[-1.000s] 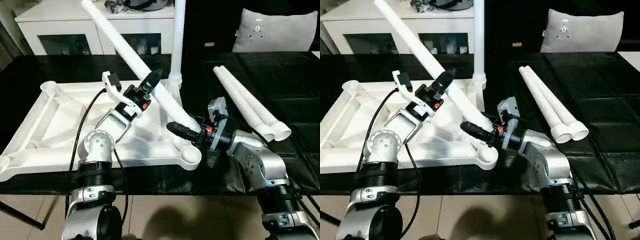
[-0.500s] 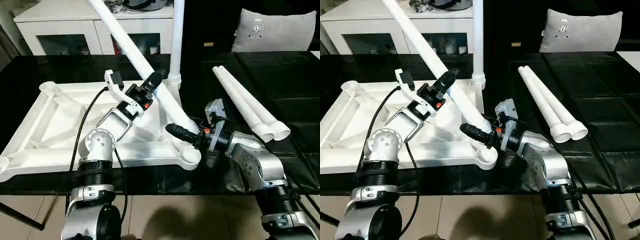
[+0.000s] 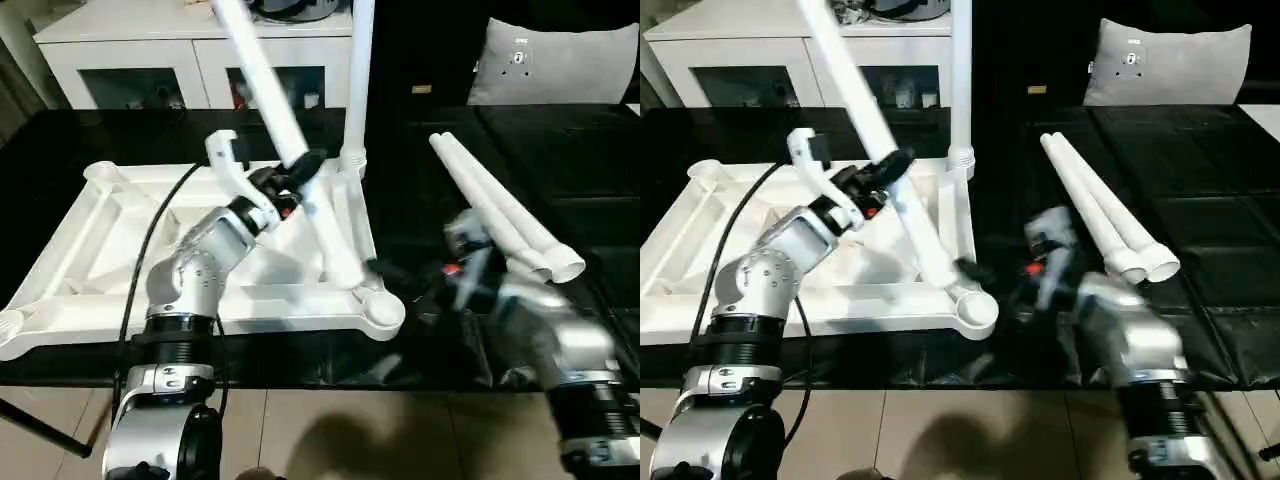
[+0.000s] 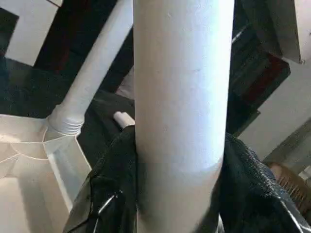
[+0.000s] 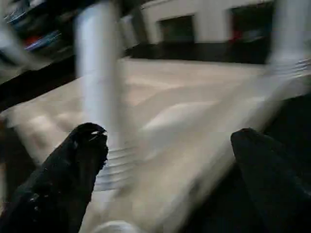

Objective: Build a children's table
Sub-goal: Insert table leg to table base

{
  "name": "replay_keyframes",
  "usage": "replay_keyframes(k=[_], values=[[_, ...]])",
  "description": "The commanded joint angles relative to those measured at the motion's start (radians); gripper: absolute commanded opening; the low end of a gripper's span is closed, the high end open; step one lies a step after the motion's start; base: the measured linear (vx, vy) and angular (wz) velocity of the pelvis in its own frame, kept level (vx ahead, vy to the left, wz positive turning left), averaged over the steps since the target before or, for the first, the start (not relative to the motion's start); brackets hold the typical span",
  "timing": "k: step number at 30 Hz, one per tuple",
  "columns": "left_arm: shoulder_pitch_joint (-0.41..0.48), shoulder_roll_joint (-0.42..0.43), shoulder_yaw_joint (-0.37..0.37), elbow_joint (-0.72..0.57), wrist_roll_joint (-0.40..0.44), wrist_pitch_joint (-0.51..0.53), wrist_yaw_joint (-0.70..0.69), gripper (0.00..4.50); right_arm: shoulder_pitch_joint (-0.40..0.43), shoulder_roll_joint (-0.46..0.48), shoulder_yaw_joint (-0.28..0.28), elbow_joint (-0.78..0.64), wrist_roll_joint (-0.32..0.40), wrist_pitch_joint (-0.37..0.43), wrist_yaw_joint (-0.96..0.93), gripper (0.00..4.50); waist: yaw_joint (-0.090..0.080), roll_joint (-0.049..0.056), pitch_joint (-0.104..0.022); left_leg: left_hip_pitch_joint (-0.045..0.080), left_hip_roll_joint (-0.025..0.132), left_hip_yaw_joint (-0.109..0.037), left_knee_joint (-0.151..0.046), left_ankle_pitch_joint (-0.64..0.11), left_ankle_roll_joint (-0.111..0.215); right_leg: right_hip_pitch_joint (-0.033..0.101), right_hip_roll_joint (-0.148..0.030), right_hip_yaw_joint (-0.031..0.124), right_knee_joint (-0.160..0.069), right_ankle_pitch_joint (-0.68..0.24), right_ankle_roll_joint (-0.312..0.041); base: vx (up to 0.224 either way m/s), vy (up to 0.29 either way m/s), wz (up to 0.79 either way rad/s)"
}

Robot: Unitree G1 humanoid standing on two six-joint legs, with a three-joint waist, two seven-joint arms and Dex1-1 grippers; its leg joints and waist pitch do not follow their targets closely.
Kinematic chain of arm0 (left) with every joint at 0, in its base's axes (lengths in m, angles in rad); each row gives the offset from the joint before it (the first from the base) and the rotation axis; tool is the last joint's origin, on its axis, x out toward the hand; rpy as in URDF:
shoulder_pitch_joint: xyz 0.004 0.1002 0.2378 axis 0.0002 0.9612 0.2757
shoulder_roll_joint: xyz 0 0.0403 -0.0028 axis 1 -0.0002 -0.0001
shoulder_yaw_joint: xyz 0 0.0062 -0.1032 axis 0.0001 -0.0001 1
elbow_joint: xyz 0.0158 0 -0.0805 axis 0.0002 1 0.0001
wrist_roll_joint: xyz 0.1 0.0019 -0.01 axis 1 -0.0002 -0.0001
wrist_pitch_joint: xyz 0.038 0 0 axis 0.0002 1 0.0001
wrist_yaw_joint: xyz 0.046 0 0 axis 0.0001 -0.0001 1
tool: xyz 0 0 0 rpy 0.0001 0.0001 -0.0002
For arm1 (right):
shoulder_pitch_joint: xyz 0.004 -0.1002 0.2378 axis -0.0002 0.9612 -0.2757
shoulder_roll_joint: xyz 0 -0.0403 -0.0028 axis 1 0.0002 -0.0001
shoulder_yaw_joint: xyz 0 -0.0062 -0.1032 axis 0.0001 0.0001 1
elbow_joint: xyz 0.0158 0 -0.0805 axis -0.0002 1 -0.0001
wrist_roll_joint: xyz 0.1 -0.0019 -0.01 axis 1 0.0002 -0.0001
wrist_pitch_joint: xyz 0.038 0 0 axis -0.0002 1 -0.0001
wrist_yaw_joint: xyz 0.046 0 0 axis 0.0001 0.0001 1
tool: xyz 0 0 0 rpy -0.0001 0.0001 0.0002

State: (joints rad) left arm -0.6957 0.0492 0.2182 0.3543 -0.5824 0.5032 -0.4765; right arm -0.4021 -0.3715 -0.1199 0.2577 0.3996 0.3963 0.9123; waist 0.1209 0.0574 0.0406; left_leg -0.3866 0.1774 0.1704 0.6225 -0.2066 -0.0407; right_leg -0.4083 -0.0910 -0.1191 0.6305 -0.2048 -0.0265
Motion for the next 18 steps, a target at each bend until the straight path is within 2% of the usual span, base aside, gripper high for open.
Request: replay_keyframes(k=[1, 2, 7, 8, 9, 11, 12, 18], values=[[-0.022, 0.011, -0.007, -0.012, 0.013, -0.006, -0.01, 1.83, -0.013, -0.005, -0.02, 0.004, 0.017, 0.002, -0.017, 4.5, 0.004, -0.019, -0.069, 0.005, 0.049, -0.019, -0.058, -0.01, 0.113, 0.072, -0.072, 0.061, -0.075, -0.06, -0.194, 0.0, 0.0, 0.0], [-0.024, 0.013, -0.01, -0.014, 0.012, -0.004, -0.012, 1.83, -0.019, -0.014, -0.029, -0.002, 0.036, 0.03, -0.012, 4.5, 0.003, -0.017, -0.07, 0.004, 0.048, -0.02, -0.058, -0.007, 0.118, 0.074, -0.071, 0.06, -0.074, -0.055, -0.195, 0.0, 0.0, 0.0], [-0.033, 0.016, -0.02, -0.017, 0.01, -0.003, -0.019, 1.83, -0.028, -0.016, -0.009, -0.022, 0.043, 0.041, -0.001, 4.5, 0.0, -0.016, -0.071, 0.003, 0.047, -0.02, -0.055, 0.0, 0.13, 0.073, -0.07, 0.058, -0.073, -0.039, -0.202, 0.0, 0.0, 0.0], [-0.033, 0.018, -0.024, -0.02, 0.011, -0.002, -0.025, 1.83, -0.03, -0.01, -0.001, -0.03, 0.044, 0.046, 0.003, 4.5, -0.001, -0.023, -0.071, 0.003, 0.047, -0.019, -0.056, 0.001, 0.133, 0.074, -0.07, 0.058, -0.074, -0.042, -0.202, 0.0, 0.0, 0.0], [-0.033, 0.019, -0.025, -0.021, 0.011, -0.002, -0.028, 1.83, -0.031, -0.008, 0.002, -0.033, 0.044, 0.048, 0.004, 4.5, 0.001, -0.02, -0.072, 0.004, 0.048, -0.02, -0.056, 0.005, 0.134, 0.073, -0.07, 0.058, -0.072, -0.043, -0.203, 0.0, 0.0, 0.0], [-0.037, 0.023, -0.029, -0.023, 0.012, 0.002, -0.031, 1.83, -0.041, 0.0, 0.015, -0.044, 0.055, 0.069, 0.019, 4.5, 0.0, -0.02, -0.071, 0.004, 0.049, -0.02, -0.056, 0.002, 0.136, 0.073, -0.071, 0.057, -0.072, -0.051, -0.204, 0.0, 0.0, 0.0], [-0.041, 0.026, -0.033, -0.024, 0.012, 0.004, -0.033, 1.83, -0.051, 0.003, 0.022, -0.042, 0.059, 0.077, 0.028, 4.5, 0.001, -0.024, -0.071, 0.005, 0.049, -0.02, -0.056, 0.003, 0.137, 0.072, -0.071, 0.058, -0.071, -0.054, -0.205, 0.0, 0.0, 0.0], [-0.052, 0.045, -0.044, -0.062, -0.022, 0.05, -0.072, 1.83, -0.114, -0.005, 0.041, 0.016, 0.048, 0.081, 0.044, 4.5, 0.005, -0.025, -0.072, 0.006, 0.051, -0.019, -0.055, 0.024, 0.132, 0.069, -0.072, 0.06, -0.065, -0.036, -0.215, 0.0, 0.0, 0.0]])
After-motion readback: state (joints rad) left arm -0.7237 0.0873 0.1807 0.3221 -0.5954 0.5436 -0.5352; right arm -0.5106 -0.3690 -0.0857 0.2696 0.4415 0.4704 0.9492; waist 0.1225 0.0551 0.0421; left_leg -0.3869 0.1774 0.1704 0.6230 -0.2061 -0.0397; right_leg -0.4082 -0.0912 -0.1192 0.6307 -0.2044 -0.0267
